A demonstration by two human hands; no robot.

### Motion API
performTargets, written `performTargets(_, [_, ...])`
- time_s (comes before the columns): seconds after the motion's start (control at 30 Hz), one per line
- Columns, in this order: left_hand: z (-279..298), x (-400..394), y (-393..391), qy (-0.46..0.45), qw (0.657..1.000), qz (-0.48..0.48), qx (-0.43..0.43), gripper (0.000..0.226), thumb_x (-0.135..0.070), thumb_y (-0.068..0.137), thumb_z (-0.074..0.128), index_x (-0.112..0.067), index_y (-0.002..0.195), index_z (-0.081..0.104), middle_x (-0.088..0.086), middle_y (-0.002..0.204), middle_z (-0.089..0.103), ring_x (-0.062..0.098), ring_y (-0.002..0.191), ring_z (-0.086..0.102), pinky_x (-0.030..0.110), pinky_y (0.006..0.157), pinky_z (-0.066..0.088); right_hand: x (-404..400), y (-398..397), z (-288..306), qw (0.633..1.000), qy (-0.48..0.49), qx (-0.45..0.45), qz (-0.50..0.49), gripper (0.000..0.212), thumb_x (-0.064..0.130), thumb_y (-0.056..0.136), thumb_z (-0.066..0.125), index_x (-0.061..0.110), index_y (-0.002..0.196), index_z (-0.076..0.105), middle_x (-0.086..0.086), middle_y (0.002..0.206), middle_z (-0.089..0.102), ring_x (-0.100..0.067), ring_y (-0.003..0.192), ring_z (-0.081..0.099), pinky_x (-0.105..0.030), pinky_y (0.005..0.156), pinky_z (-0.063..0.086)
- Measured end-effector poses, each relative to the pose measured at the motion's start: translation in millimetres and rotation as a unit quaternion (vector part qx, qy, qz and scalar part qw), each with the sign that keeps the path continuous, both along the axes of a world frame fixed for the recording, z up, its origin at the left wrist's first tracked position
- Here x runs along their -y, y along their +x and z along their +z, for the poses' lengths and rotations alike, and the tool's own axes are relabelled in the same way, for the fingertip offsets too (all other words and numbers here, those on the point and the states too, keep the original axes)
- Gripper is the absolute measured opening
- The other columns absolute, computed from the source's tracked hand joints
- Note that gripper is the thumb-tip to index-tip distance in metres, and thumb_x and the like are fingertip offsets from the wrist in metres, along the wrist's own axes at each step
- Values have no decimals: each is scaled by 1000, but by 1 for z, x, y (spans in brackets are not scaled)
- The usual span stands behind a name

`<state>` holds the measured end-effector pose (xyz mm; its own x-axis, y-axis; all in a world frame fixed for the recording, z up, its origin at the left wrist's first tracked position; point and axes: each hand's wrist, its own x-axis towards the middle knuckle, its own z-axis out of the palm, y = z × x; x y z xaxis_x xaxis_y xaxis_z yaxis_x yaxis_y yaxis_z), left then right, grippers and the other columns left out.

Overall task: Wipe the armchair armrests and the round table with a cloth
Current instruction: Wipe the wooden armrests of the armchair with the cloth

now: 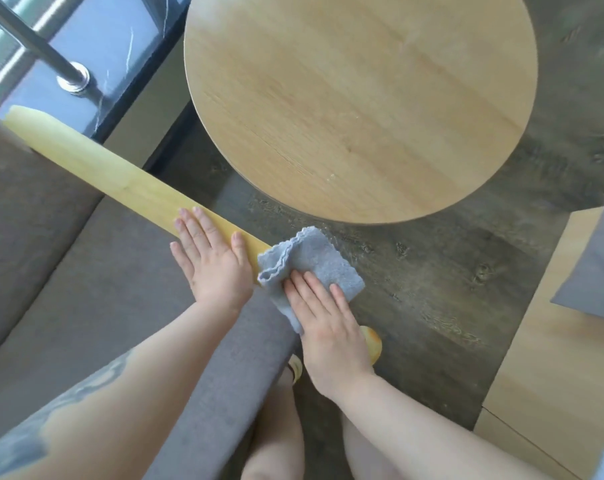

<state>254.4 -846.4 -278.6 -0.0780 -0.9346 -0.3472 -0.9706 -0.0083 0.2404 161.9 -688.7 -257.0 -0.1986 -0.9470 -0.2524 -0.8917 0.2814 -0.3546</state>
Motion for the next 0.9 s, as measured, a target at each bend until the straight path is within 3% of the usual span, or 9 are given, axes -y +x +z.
performTargets(0.13, [0,-4,-6,5,1000,24,6,65,-39,100,18,-12,150,-13,5,158,-19,19,145,-19,39,117,-13,39,13,-4,999,-6,9,-52,64,13,85,25,14,149,32,0,156,29,-17,145,22,-37,117,8])
performTargets(0.3, [3,-1,-2,35,999,9,27,65,-44,100,11,-14,149,-19,3,157,-25,19,144,-23,40,117,-13,-28,-16,-3,994,-3,-14,107,62,13,85,33,14,147,37,2,155,30,-15,144,24,-39,116,18])
performTargets(0.4, [2,-2,-2,28,999,9,28,65,-45,100,11,-15,149,-18,4,157,-24,19,144,-22,40,117,-13,-22,-42,-2,995,-1,-19,99,62,12,86,35,14,148,35,2,155,31,-17,144,25,-40,116,16])
performTargets(0.57, [2,0,-3,43,998,10,43,64,-43,100,12,-15,149,-19,4,156,-26,19,144,-24,41,117,-13,24,-13,-6,997,1,8,75,66,9,86,47,13,149,31,0,157,28,-18,146,19,-39,118,10])
performTargets(0.73, [4,2,-3,56,998,10,34,64,-45,100,10,-17,149,-20,3,156,-27,18,143,-25,41,117,-14,-26,-42,2,981,20,-13,195,65,14,82,39,14,147,37,2,153,35,-15,143,26,-39,115,18])
performTargets(0.83, [4,-3,0,35,999,16,16,63,-43,101,13,-19,150,-17,-1,157,-24,16,144,-22,41,117,-14,8,-44,8,988,48,14,145,66,8,85,46,14,149,32,1,156,29,-15,144,24,-36,117,13])
performTargets(0.9, [4,-3,5,20,1000,9,1,61,-40,101,15,-22,150,-16,-3,158,-22,14,145,-20,40,117,-14,49,-24,7,993,48,68,87,66,7,94,41,17,154,15,3,161,12,-12,147,10,-31,120,1])
